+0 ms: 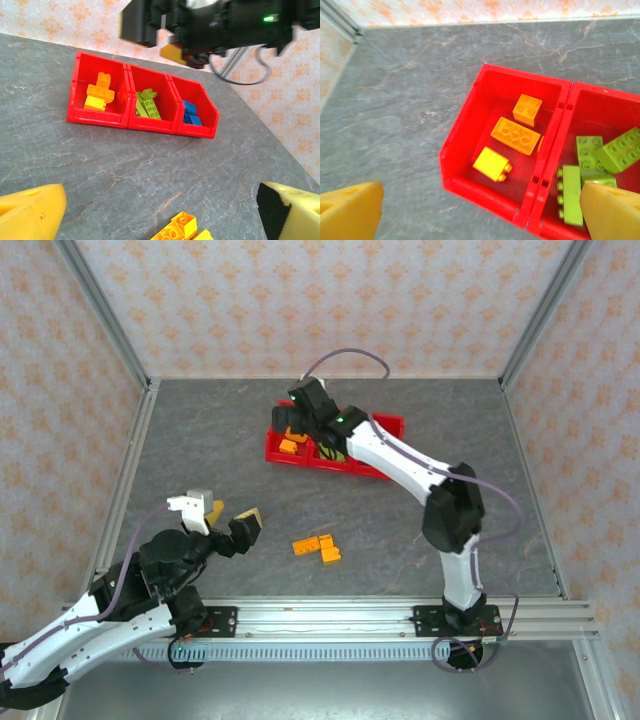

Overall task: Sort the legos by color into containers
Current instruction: Pick up the lego from the bottom-center of the table.

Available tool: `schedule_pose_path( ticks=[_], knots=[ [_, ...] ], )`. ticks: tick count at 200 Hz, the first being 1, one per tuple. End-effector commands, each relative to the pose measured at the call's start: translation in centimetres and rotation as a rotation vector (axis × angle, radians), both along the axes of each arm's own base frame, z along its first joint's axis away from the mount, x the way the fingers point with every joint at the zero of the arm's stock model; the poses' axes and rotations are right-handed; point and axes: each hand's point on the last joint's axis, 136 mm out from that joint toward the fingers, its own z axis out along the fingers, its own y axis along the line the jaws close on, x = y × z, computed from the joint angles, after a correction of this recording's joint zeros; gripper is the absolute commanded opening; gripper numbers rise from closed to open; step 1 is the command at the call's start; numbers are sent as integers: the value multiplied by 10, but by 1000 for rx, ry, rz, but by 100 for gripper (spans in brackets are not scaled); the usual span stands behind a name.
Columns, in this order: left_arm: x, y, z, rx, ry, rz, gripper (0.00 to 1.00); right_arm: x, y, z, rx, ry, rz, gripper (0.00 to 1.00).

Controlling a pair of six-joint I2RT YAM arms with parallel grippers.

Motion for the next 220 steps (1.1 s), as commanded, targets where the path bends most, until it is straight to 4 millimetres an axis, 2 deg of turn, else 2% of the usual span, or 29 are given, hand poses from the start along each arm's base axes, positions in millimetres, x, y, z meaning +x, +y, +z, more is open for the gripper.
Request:
schedule_pose_path(
  ticks=[1, 43, 62, 109, 144, 176, 220],
  knots=[
    [2, 1, -2, 12, -5, 15, 99, -37, -6, 10, 52, 23, 22, 100],
    [2, 0, -3, 17, -1, 9, 99, -106, -28, -9, 52, 81, 45, 98],
    [2, -2, -3, 19, 1, 4, 99, -135, -38, -25, 43, 118, 55, 97],
    [3, -1, -3, 19, 0, 6, 99, -197, -68, -74, -22, 234, 21, 94],
    [3, 0, -3, 19, -1, 9, 99, -242, -77, -113, -35, 338, 17, 90],
    [3, -1, -3, 20, 0, 7, 99, -269, -74, -144, -90, 419, 55, 90],
    [2, 0, -3, 19, -2, 8, 99, -275, -68, -170, -185, 448, 83, 87]
  ],
)
